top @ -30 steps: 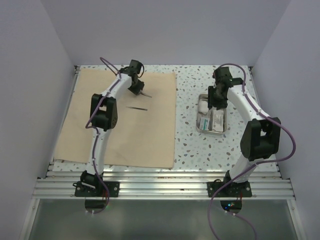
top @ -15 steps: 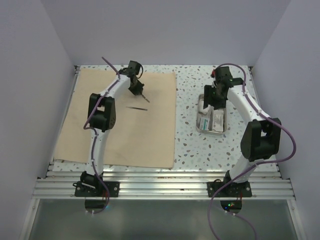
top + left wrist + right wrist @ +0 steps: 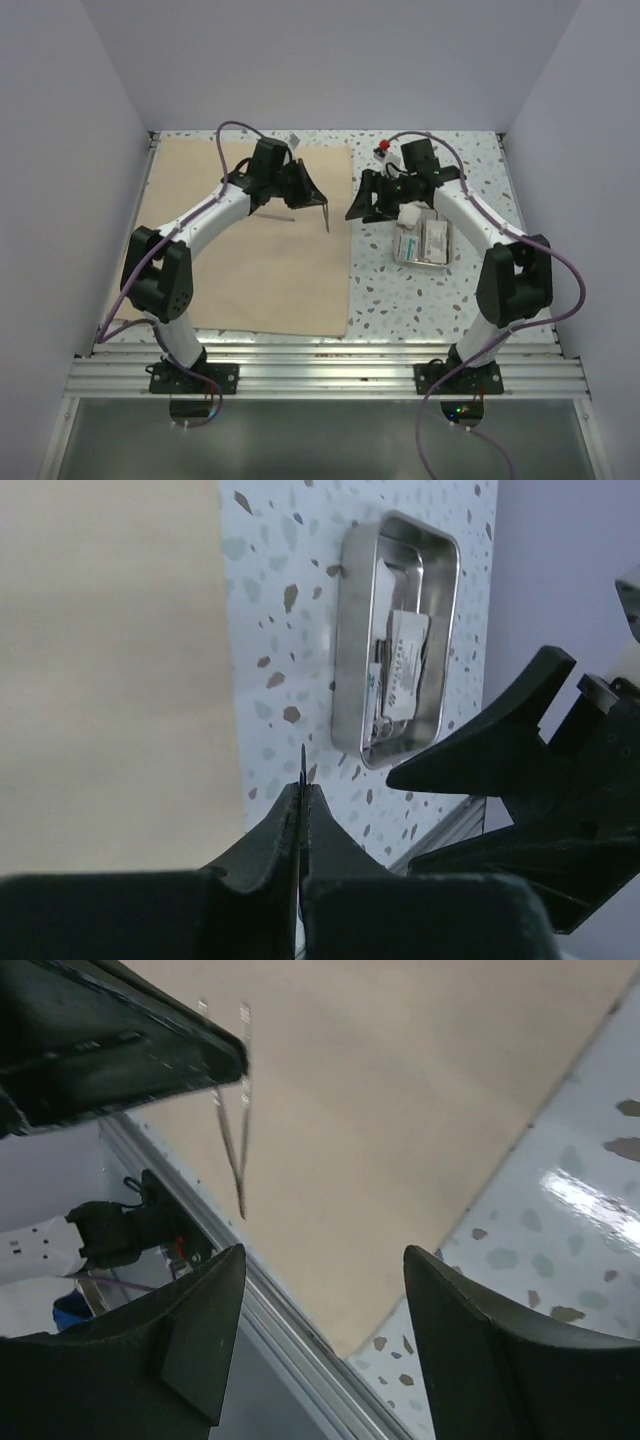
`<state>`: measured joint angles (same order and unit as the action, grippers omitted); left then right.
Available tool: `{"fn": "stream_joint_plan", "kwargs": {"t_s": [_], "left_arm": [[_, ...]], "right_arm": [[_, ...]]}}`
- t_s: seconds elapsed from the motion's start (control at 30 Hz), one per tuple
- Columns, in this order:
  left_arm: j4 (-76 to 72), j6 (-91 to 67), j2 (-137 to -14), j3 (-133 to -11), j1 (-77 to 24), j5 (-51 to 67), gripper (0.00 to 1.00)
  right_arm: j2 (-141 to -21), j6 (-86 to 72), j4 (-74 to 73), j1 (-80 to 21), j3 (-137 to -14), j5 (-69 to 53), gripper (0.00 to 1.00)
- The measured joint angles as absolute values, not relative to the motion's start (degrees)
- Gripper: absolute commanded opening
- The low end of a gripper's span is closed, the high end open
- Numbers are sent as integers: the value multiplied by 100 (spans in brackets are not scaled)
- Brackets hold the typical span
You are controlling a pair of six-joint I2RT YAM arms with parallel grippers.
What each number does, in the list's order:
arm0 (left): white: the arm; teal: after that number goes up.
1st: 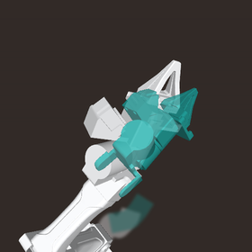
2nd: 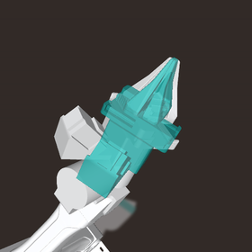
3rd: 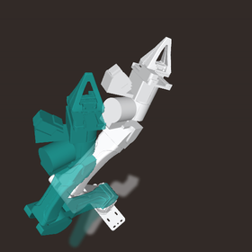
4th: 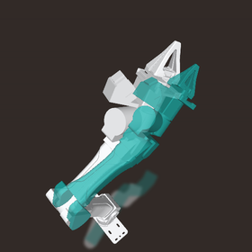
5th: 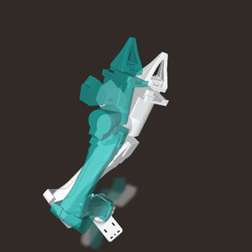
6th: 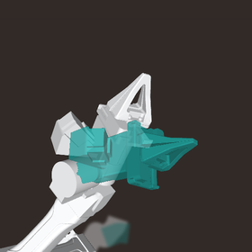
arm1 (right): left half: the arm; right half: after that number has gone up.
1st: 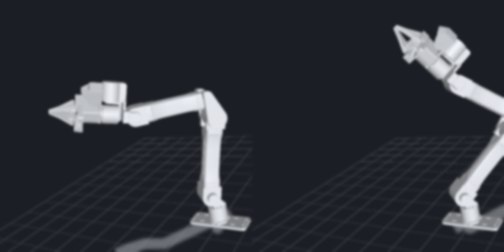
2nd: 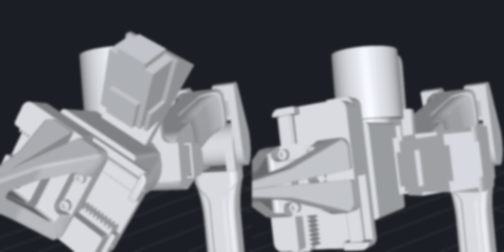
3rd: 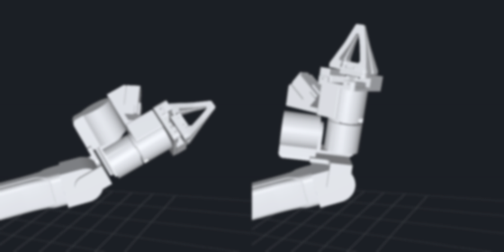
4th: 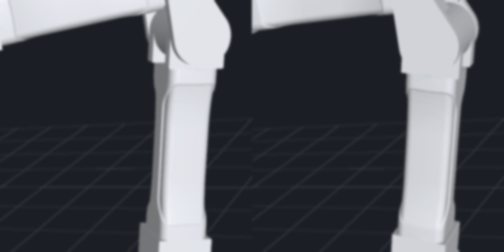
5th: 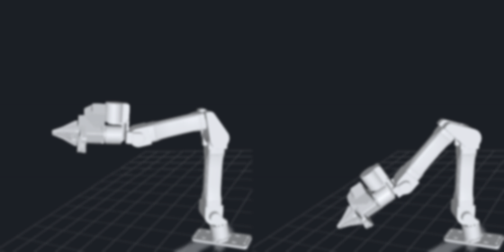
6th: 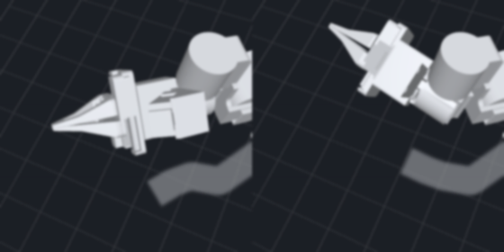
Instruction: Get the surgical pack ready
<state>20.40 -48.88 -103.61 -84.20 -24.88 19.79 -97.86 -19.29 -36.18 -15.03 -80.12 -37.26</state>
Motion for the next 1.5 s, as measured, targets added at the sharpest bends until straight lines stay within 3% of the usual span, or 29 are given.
{"fn": "stream_joint_plan", "kwargs": {"t_s": [0.27,0.5,0.6,0.73,0.83,0.9,0.93,1.07,1.23,1.5], "left_arm": [[1520,-5043,-9915,-7417,-2834,2530,0],[1387,-5238,-9657,-7321,-2897,2526,0],[1352,-5317,-9627,-7321,-2902,2504,0],[1310,-5391,-9627,-7321,-2904,2491,0],[1297,-5395,-9642,-7325,-2902,2473,0],[1304,-5395,-9708,-7367,-2888,2449,11],[1315,-5382,-9767,-7426,-2877,2451,33],[1426,-5304,-9974,-7712,-2783,2539,62],[2239,-5295,-10156,-8263,-2375,2021,74],[4163,-5621,-11089,-9426,-1872,432,71]], "right_arm": [[-9786,-2215,-3068,-2147,-7791,-4298,64],[-9786,-2453,-2823,-2226,-7384,-4372,52],[-9786,-2596,-2628,-2281,-7378,-4462,37],[-9850,-2768,-2453,-2335,-7422,-4501,33],[-10007,-2825,-2434,-2351,-7570,-4604,2],[-10082,-2875,-2480,-2364,-7677,-4609,0],[-10114,-2891,-2497,-2368,-7723,-4595,0],[-10204,-2832,-2661,-2318,-7815,-4244,0],[-10204,-2412,-3741,-1887,-7924,-2773,0],[-10204,-1645,-5100,-781,-8123,390,3]]}}
